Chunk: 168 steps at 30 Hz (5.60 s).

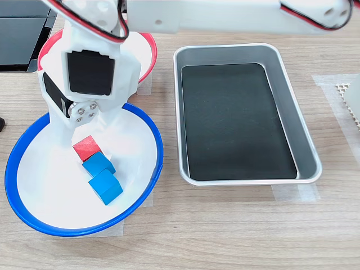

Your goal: Relocate any misplaced blocks to their matching dishes.

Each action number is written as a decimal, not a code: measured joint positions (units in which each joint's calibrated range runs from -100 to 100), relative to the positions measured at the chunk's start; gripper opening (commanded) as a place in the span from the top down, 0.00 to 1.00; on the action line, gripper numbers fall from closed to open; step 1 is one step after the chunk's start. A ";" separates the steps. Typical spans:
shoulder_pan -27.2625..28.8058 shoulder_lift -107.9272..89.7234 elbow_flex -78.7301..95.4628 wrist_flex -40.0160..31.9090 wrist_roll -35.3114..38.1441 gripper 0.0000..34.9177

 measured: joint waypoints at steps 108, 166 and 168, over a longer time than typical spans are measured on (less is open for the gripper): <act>23.54 4.94 -2.63 -8.56 -10.50 0.62; 20.88 -27.37 48.91 -22.27 32.33 0.47; 20.80 -27.37 48.91 -22.76 32.33 0.47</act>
